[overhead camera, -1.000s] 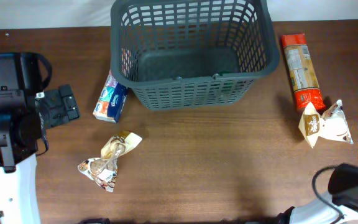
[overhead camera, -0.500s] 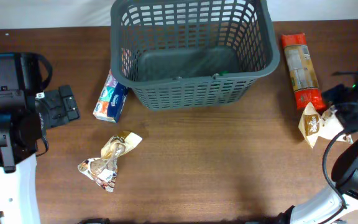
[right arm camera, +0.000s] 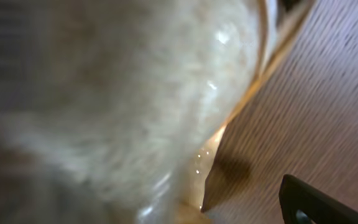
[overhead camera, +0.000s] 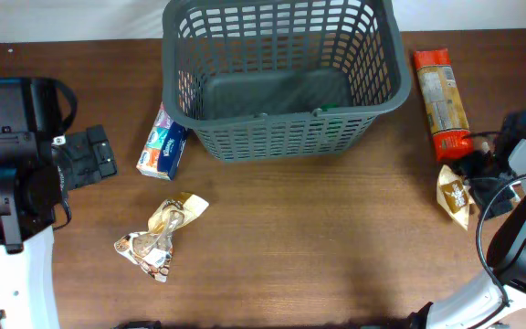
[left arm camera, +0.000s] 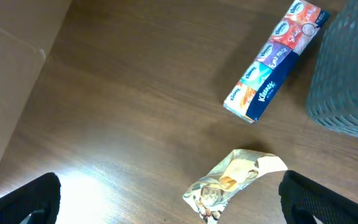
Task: Pack container
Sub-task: 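Lift the rice bag and carry it over the basket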
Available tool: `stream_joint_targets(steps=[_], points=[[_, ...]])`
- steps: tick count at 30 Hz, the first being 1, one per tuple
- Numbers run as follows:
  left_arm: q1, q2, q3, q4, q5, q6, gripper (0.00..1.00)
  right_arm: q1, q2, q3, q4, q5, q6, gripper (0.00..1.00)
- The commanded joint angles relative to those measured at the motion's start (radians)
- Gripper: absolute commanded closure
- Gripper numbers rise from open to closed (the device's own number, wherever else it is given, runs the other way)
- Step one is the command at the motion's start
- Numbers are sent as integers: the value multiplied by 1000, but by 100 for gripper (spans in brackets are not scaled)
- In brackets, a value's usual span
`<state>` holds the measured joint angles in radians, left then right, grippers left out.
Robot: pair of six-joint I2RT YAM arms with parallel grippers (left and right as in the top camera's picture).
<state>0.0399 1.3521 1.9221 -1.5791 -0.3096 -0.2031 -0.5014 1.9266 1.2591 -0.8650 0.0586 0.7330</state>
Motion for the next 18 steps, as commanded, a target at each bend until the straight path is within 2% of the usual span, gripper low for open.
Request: stream_joint_targets(steps=[1, 2, 4, 7, 8, 12, 15, 18], points=[[4, 3, 3, -1, 8, -10, 1, 5, -5, -35, 23, -3, -6, 1], [4, 3, 3, -1, 8, -10, 1, 5, -5, -37, 27, -3, -16, 3], [4, 3, 3, 0, 8, -10, 1, 5, -5, -37, 29, -3, -20, 15], [4, 3, 3, 2, 8, -10, 1, 5, -5, -37, 29, -4, -19, 46], [4, 3, 3, 4, 8, -10, 1, 5, -5, -37, 29, -7, -19, 53], [4, 3, 3, 4, 8, -10, 1, 5, -5, -37, 31, -26, -22, 67], [4, 3, 3, 4, 8, -10, 1, 5, -5, -36, 31, -30, -22, 95], [4, 3, 3, 4, 8, -10, 1, 5, -5, -32, 27, -33, -26, 96]])
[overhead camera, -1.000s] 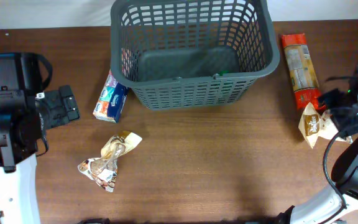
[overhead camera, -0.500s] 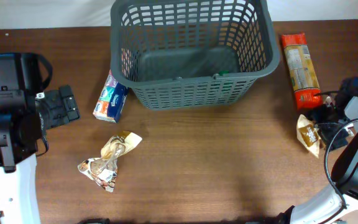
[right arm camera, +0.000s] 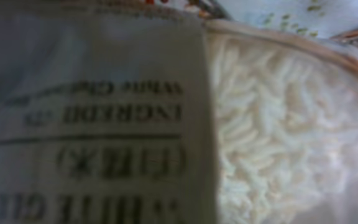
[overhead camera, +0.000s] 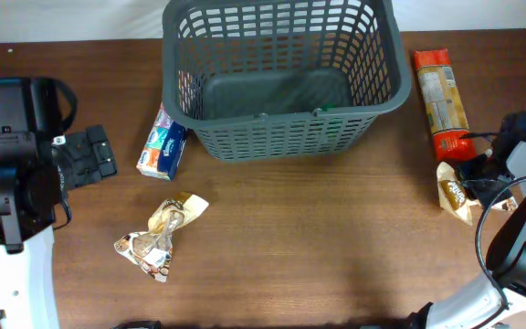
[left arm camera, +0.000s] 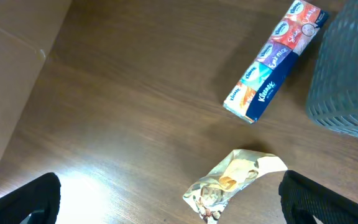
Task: Pack container
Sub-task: 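Lift the rice bag and carry it over the basket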
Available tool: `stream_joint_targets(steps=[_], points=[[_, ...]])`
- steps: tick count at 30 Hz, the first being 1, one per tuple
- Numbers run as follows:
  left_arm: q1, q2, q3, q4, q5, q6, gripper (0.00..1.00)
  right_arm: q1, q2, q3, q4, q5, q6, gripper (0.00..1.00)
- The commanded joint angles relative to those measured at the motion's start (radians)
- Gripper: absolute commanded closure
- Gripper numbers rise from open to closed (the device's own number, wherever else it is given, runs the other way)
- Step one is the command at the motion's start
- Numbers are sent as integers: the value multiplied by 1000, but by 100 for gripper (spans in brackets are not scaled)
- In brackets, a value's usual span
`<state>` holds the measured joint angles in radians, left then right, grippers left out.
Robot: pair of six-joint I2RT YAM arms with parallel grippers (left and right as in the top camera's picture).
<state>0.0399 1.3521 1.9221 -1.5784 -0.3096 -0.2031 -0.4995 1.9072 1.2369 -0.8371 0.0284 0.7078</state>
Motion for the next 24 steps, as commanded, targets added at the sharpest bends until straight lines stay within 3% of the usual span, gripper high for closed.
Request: stream_joint_targets(steps=[1, 9, 15, 21, 24], points=[[4, 3, 3, 3, 8, -10, 1, 3, 14, -3, -3, -3, -18, 96], [4, 3, 3, 7, 8, -10, 1, 15, 4, 336, -193, 13, -213, 96], [4, 3, 3, 14, 8, -10, 1, 87, -7, 840, -383, -41, -337, 96], [4, 3, 3, 18, 8, -10, 1, 369, -6, 1443, -473, -209, -552, 96], [4, 3, 3, 17, 8, -10, 1, 539, -6, 1562, -455, -208, -628, 96]])
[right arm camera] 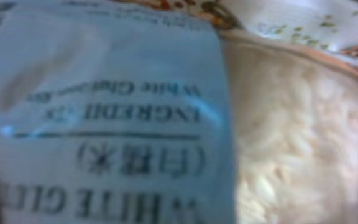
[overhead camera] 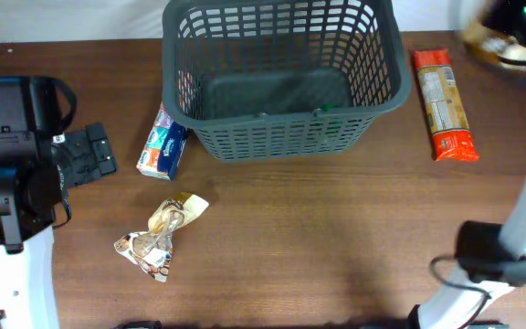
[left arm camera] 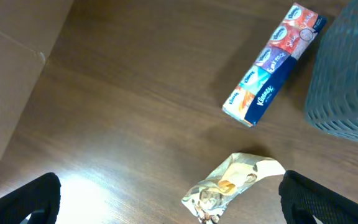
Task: Pack container
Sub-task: 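Lift the rice bag and carry it over the basket, then lower the rice bag into the basket and open the right gripper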
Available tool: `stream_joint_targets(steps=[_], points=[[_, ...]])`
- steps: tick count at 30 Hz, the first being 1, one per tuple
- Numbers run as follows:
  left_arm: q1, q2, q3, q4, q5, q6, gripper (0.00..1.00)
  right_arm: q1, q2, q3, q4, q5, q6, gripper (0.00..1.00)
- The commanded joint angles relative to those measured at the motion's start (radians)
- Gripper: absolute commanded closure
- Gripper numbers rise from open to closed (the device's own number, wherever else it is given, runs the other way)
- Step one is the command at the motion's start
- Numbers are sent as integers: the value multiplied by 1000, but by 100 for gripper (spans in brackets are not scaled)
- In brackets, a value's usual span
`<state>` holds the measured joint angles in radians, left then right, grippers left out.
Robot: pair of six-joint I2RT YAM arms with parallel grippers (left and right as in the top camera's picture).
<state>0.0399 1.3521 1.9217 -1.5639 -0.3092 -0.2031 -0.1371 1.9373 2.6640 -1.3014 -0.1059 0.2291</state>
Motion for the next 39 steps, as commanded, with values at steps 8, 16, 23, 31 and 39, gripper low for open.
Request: stream_joint_targets(steps=[8, 16, 23, 31, 39], points=[[4, 3, 3, -2, 8, -10, 1, 507, 51, 109, 39, 145, -263, 96], [4, 3, 3, -29, 8, -10, 1, 513, 312, 87, 21, 164, -279, 96], [4, 3, 3, -47, 8, -10, 1, 483, 446, 87, -9, 163, -262, 91], [4, 3, 3, -46, 8, -10, 1, 436, 500, 82, -55, 142, -239, 91], [4, 3, 3, -46, 8, -10, 1, 402, 537, 66, -81, 110, -220, 91]])
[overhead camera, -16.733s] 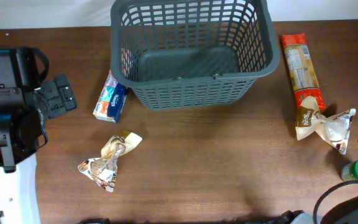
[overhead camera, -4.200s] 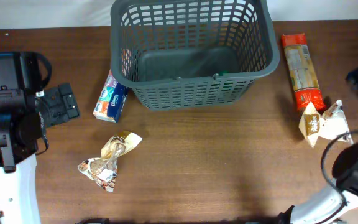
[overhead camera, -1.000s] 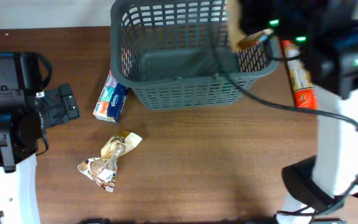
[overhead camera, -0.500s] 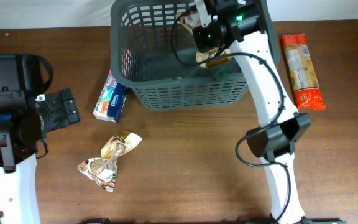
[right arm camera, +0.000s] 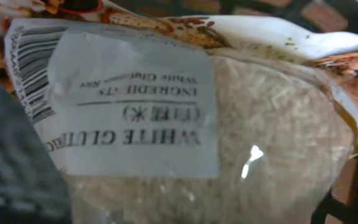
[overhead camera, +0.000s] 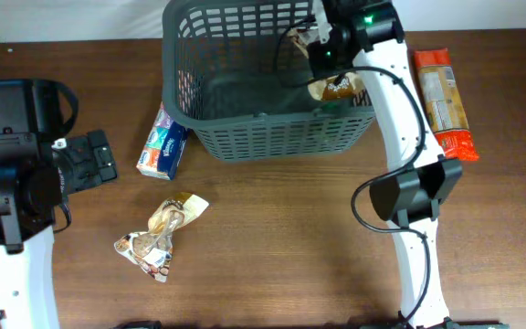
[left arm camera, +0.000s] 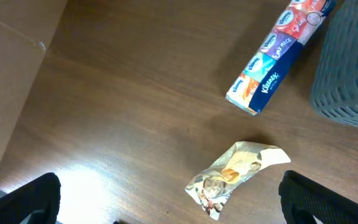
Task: Pack container
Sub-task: 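Lower the rice bag into the basket and open the right gripper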
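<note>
The grey slatted basket (overhead camera: pixel 281 123) stands at the table's back middle. My right gripper (overhead camera: pixel 325 55) hangs over its right half, shut on a clear bag of white glutinous rice (overhead camera: pixel 338 85) that dangles inside the rim. That rice bag (right arm camera: pixel 185 124) fills the right wrist view, label toward the camera. A Kleenex tissue pack (overhead camera: pixel 161 146) leans at the basket's left wall, and a crumpled snack bag (overhead camera: pixel 163 233) lies in front of it. My left gripper (overhead camera: pixel 85 160) is open at the left, apart from both, with the snack bag (left arm camera: pixel 238 177) between its spread fingers (left arm camera: pixel 328 196).
A long orange packet (overhead camera: pixel 441 100) lies on the table right of the basket. The right arm's links reach from the front edge up along the basket's right side. Wood table (overhead camera: pixel 281 228) lies in front of the basket. The tissue pack (left arm camera: pixel 281 56) touches the basket wall (left arm camera: pixel 353 68).
My right gripper, with the rice bag, was a blur at the far back right corner; now it is over the right half of the basket. The left gripper barely shifted.
The rice bag first lay on the table at the right edge, below the orange packet, with my right gripper at it. Then it was off the table at the back right, and now it hangs in the basket's mouth. The left arm stayed put, open.
</note>
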Available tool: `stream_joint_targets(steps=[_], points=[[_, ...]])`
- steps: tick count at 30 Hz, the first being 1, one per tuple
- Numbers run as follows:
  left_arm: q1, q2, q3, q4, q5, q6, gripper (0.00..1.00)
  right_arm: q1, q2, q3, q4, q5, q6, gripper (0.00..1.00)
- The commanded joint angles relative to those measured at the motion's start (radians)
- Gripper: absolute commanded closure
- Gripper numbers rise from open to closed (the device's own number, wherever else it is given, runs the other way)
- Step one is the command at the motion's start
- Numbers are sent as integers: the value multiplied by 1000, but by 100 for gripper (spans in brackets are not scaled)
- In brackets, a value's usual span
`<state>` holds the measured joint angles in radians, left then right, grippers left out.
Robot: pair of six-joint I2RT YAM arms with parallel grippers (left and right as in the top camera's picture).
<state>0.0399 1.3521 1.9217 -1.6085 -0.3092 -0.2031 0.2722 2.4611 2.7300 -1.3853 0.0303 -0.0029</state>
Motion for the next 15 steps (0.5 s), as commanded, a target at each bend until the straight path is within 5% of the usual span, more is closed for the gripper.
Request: stream_joint_targets(steps=[1, 3, 10, 15], points=[[4, 3, 3, -2, 8, -10, 1, -8, 16, 0, 0, -27, 11, 91], [4, 3, 3, -2, 8, -10, 1, -10, 19, -3, -3, -30, 11, 89], [4, 3, 3, -2, 8, -10, 1, -11, 20, -5, -14, -30, 11, 38], [4, 3, 3, -2, 8, -10, 1, -12, 19, -5, -24, -29, 16, 27]])
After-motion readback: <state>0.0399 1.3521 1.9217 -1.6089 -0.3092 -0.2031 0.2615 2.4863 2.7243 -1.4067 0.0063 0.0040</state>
